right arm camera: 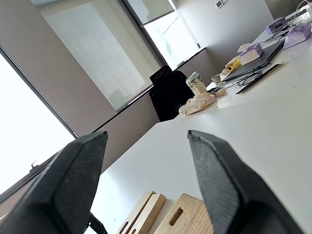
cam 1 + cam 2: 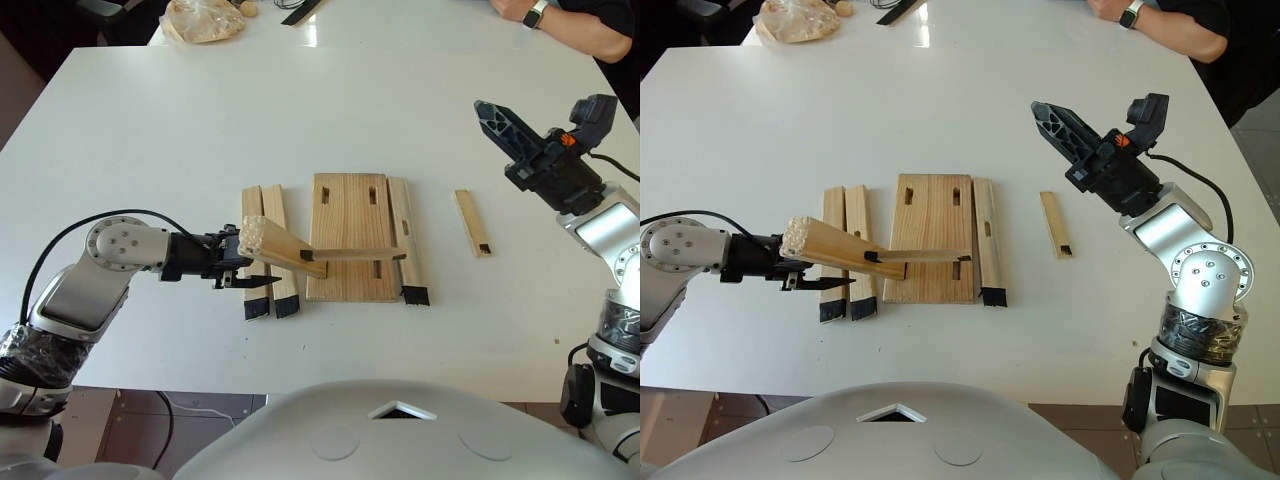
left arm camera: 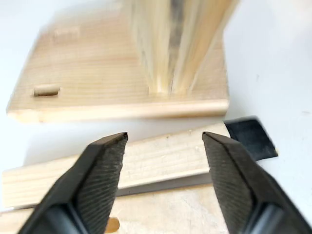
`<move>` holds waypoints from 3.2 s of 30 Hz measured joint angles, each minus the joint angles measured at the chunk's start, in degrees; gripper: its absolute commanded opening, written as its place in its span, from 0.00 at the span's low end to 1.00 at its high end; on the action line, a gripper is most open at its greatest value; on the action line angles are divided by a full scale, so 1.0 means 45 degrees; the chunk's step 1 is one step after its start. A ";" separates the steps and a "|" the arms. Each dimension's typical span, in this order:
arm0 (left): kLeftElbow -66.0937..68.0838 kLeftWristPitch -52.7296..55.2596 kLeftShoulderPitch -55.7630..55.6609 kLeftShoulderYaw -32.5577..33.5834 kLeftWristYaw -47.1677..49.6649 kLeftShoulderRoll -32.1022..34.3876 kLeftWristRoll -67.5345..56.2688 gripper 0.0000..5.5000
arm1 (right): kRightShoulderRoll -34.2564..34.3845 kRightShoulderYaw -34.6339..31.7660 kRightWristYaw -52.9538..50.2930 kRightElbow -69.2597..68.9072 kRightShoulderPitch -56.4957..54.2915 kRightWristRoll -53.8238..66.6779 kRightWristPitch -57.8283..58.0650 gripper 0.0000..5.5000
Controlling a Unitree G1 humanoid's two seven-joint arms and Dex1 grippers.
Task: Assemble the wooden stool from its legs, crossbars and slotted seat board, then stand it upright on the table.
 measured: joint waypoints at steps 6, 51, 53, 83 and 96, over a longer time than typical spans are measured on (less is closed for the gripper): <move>-0.0284 0.0568 0.0254 0.0494 0.0641 -0.0289 0.0265 0.75 | 0.0018 -0.0007 0.0155 -0.0004 -0.0001 -0.0199 -0.0031 0.55; -0.1022 0.7896 0.4655 0.4705 0.6367 -0.2595 -0.1630 0.59 | 0.0748 -0.0583 -0.0645 -0.2154 0.3087 -0.0525 -0.1397 0.55; -0.1070 0.8078 0.4820 0.4900 0.6182 -0.2676 -0.1962 0.54 | 0.0741 -0.0584 -0.0633 -0.2150 0.3088 -0.0543 -0.1401 0.55; -0.2046 0.9150 -0.3860 0.7465 0.7272 -0.4008 -1.1792 0.37 | -0.0268 -0.0544 -0.0428 -0.1897 -0.0077 0.0590 -0.1280 0.60; -0.2412 1.0936 -0.6486 0.5392 0.6351 -0.2842 -1.5393 0.37 | -0.1567 0.1583 0.2142 -0.1805 -0.4895 0.3578 0.0925 0.74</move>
